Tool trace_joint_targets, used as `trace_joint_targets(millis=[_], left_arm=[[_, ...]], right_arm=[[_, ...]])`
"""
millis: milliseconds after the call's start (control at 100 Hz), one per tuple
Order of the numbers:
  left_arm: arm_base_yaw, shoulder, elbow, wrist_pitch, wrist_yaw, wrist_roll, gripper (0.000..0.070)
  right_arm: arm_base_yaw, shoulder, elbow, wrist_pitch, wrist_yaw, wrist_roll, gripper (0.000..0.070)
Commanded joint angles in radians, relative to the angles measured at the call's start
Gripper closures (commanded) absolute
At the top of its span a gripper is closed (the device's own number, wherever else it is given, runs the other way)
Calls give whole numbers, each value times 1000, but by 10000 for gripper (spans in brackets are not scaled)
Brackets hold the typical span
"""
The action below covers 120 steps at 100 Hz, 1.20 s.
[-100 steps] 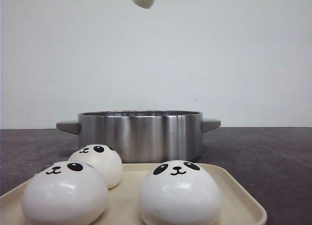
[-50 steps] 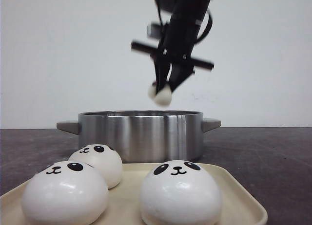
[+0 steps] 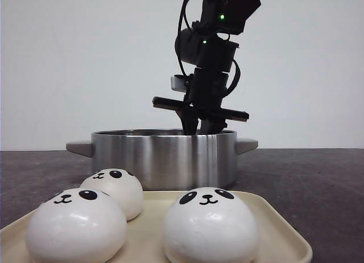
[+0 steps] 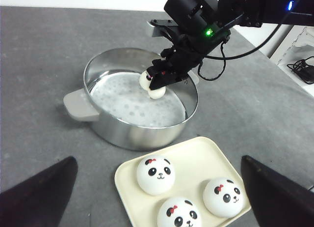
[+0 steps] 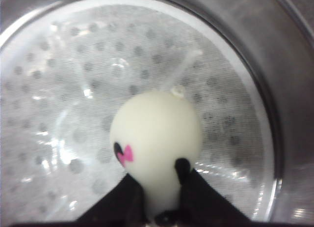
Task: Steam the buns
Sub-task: 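Lift the bun with the right gripper and lower it into the steamer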
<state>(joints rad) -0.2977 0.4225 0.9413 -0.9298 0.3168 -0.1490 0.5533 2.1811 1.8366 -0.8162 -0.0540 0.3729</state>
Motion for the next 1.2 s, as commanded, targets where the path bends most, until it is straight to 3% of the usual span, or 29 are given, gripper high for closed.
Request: trace_joint_targets(millis=[0, 110, 350, 400, 490, 540, 1190], left_arm=[[-4, 1, 11, -3, -2, 5, 0], [-4, 1, 11, -22, -2, 5, 0], [-4, 1, 11, -43, -2, 6, 0], [-4, 1, 11, -43, -2, 6, 0], [-4, 1, 11, -43, -2, 6, 0], [-4, 1, 11, -43, -2, 6, 0], [-4, 1, 11, -43, -2, 6, 0]], right_arm=[[3, 34, 27, 9, 17, 13, 696], [2, 34, 27, 22, 59, 13, 695], [1, 35, 27, 32, 47, 39, 678], [2, 35, 27, 34, 47, 38, 584], [2, 35, 27, 37, 47, 39, 298], [2, 35, 27, 36, 48, 39, 234], [3, 27, 31, 43, 76, 71, 191]])
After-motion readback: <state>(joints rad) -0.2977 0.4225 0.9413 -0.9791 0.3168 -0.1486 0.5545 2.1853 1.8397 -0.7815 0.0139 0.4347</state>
